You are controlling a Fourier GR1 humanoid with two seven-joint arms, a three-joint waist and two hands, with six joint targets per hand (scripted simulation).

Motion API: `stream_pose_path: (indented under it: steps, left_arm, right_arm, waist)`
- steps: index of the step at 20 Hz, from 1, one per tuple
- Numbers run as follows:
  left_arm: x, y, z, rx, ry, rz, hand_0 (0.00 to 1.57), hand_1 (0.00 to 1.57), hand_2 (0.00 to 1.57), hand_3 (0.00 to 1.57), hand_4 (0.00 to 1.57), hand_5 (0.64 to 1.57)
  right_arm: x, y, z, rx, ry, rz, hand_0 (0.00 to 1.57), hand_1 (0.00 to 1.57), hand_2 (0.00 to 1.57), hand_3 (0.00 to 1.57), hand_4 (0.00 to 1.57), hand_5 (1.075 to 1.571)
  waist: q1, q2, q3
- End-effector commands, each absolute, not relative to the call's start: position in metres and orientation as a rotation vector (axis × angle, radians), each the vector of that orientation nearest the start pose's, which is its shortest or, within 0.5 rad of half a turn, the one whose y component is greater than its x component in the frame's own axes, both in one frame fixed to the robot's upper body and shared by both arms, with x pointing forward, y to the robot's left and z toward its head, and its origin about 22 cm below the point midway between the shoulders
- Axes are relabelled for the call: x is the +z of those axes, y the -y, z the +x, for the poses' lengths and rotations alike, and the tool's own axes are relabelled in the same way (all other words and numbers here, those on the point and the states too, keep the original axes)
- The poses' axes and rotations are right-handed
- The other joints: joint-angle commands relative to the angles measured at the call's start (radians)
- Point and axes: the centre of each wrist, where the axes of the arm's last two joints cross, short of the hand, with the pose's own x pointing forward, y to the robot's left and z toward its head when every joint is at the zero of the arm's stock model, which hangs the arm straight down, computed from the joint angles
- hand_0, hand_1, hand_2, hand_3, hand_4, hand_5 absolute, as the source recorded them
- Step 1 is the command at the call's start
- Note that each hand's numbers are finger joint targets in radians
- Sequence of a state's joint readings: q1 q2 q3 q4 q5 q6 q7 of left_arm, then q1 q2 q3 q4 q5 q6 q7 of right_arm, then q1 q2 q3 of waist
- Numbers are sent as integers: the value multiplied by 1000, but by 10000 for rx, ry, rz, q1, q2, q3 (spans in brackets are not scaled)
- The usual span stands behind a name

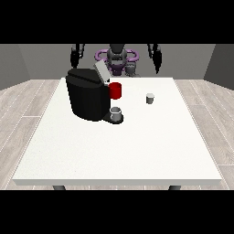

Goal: Insert the coffee pod into the coffee machine and close the lid

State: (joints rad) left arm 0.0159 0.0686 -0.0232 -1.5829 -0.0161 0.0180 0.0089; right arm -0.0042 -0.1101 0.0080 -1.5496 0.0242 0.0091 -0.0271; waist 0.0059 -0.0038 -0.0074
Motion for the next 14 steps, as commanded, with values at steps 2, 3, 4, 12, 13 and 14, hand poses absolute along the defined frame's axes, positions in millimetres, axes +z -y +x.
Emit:
stream_pose_path:
  steps: [2,3,4,12,13,14]
  left_arm:
    - [-8,-262,236,-2146,16013,992,0,0,0,0,0,1571]
    - [15,-269,245,-2981,15981,1038,0,0,0,0,0,1571]
    - [12,-276,243,-3851,15823,1443,0,0,0,0,0,1571]
    - [61,-327,293,-6578,15270,3689,0,0,0,0,0,1571]
    - [68,-333,303,-6428,15239,4055,0,0,0,0,0,1571]
    - [67,-323,305,-6903,15041,4282,0,0,0,0,0,1571]
  right_arm:
    - [-2,251,244,1073,15764,-744,0,0,0,0,0,1571]
    - [5,258,250,986,15456,-752,0,0,0,0,0,1571]
    - [-4,239,243,920,15586,-649,0,0,0,0,0,1571]
    - [27,222,267,1257,16958,-2491,0,0,0,0,0,1571]
    - [34,219,270,1386,17391,-2254,0,0,0,0,0,1571]
    - [28,211,271,1348,17403,-2322,0,0,0,0,0,1571]
  waist:
    - [-106,131,71]
    - [-11,-46,73]
    - [-184,-33,73]
    - [-1241,1234,69]
    - [-1559,1470,69]
    - [-1520,1603,73]
